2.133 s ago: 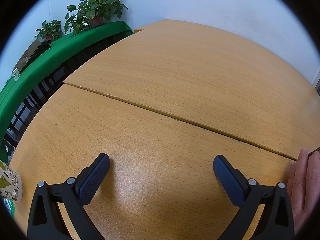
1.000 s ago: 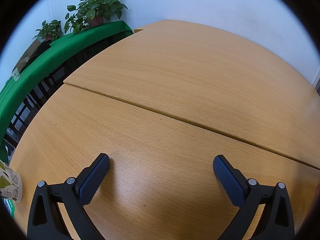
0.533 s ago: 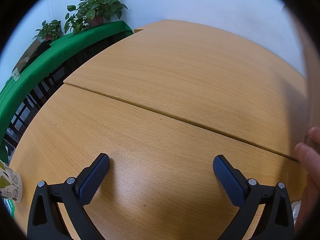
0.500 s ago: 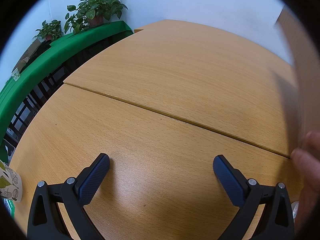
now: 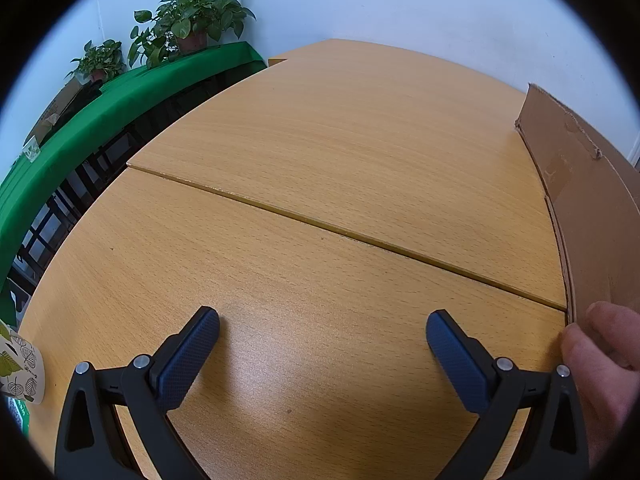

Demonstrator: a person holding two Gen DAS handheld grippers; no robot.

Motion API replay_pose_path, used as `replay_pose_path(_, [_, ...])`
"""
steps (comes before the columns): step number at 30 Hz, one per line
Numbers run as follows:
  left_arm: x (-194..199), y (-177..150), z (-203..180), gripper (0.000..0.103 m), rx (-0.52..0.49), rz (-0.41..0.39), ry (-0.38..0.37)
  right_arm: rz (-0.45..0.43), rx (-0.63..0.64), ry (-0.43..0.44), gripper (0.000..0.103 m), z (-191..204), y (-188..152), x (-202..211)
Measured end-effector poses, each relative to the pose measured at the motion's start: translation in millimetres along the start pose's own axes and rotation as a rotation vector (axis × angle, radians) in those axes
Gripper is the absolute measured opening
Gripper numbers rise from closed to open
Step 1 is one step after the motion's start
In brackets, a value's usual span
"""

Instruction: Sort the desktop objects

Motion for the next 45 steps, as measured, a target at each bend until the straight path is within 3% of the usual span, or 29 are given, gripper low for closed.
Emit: replay_pose_path(45, [-0.1, 0.2, 0.6, 0.103, 0.008, 0.000, 0.006, 0.000, 0.001, 0.001, 0.103, 0.1, -0.2, -0.4])
Point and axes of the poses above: each gripper's, at about its wrist camera, not at the fingertips, and x roughly against the way its jaws point, z to its left, y to its top, the point moved 9 cm from there along -x, roughly the way its jaws point, and after that the axes turned 7 degrees about x, right-handed, at the moved point
